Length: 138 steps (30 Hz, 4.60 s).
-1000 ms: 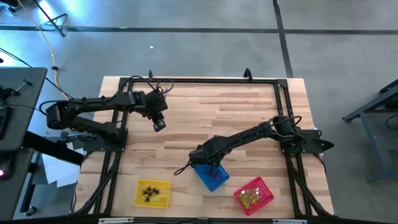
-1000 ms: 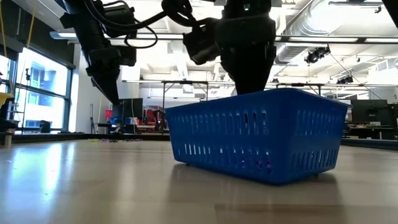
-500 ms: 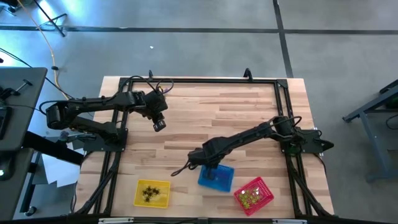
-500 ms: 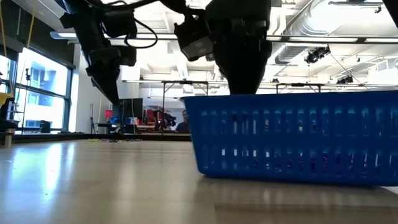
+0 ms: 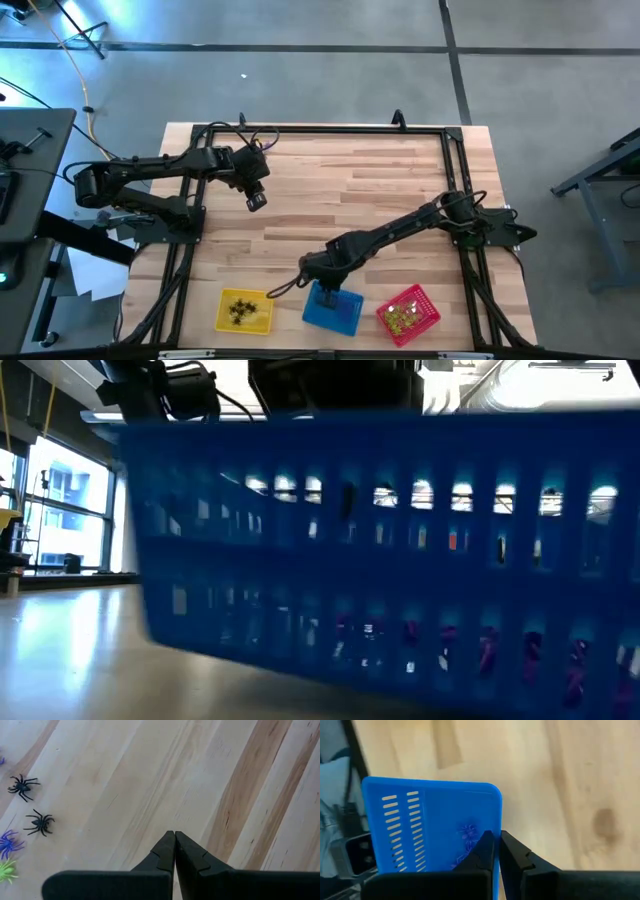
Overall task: Sort Halloween decoration
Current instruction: Move the blue bin to the bottom of the table, then put the black spider toy into the yellow bin
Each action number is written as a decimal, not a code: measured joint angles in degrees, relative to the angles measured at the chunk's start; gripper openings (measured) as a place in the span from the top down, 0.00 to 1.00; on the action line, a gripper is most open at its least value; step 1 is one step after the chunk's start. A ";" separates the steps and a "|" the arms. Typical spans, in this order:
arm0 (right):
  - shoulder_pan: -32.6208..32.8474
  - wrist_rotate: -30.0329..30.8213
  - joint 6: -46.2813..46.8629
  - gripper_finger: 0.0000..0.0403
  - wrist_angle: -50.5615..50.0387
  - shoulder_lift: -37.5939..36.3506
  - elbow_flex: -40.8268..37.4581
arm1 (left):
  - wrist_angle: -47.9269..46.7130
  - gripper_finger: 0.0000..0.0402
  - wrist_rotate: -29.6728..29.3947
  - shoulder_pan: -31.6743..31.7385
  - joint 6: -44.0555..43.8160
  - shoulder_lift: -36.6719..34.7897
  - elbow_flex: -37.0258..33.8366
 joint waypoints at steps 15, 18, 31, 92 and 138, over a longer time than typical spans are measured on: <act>2.82 1.69 4.10 0.99 8.95 0.00 0.00 | -0.09 1.00 0.00 0.00 -1.60 0.00 0.00; 2.67 1.85 4.12 0.97 8.84 0.00 0.00 | -0.09 1.00 0.00 0.00 -1.60 0.00 0.00; 2.67 2.04 3.87 0.73 8.48 0.00 0.00 | -0.13 1.00 0.00 0.00 -1.57 0.00 0.00; -22.14 12.57 -34.96 0.77 -23.02 -6.73 0.00 | 21.09 1.00 -3.14 24.30 11.67 17.42 -5.66; -21.38 9.10 -34.39 0.77 -27.49 -6.75 -0.02 | 14.97 0.75 -12.81 18.27 15.54 18.91 -1.25</act>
